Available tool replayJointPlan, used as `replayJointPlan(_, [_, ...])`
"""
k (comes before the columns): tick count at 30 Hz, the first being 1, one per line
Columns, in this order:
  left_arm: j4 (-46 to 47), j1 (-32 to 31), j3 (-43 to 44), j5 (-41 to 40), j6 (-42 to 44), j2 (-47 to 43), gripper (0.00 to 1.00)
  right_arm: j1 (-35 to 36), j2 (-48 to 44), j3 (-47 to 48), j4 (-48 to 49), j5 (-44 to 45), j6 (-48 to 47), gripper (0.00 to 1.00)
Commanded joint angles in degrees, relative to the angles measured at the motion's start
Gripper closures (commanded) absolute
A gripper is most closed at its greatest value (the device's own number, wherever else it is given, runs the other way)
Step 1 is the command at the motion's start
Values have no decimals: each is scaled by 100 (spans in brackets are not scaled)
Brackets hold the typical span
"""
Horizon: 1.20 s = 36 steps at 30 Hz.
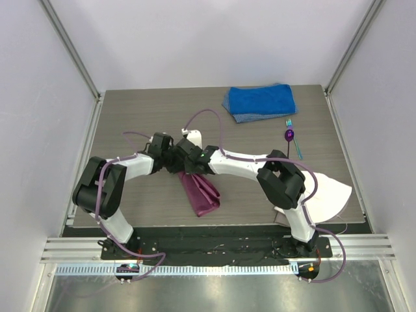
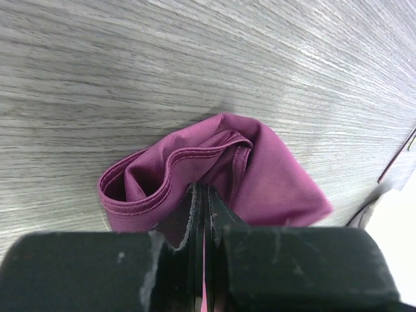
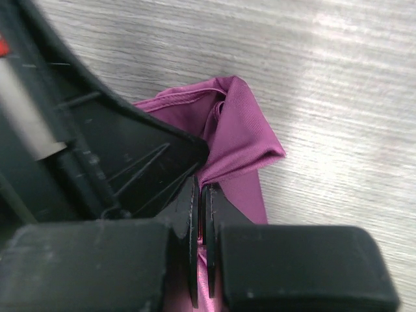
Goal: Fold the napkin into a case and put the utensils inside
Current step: Fold the 2/3-rectangle-folded napkin at the center of the board.
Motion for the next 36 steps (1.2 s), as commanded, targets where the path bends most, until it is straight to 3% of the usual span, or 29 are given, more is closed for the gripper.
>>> replayJointPlan(1, [122, 69, 34, 374, 62, -172, 97, 42, 199, 230, 162, -95, 657, 99])
replayJointPlan(8, [-159, 227, 69, 409, 80, -391, 96, 86, 305, 274, -145, 440, 1122, 99])
replayJointPlan(15, [-352, 394, 52, 490, 9, -935, 88, 183, 437, 362, -401, 853, 1536, 99])
replayJointPlan(22, [-977, 500, -308, -301, 290, -1867, 93, 218, 577, 581, -471, 898, 913, 99])
replayJointPlan(28, [-705, 684, -668, -284, 291, -1711, 96, 297, 744, 871, -751, 1100, 351, 99])
replayJointPlan(36, [-143, 869, -959, -355, 115, -1535, 98, 683, 1447, 1961, -1770, 2277, 297, 99])
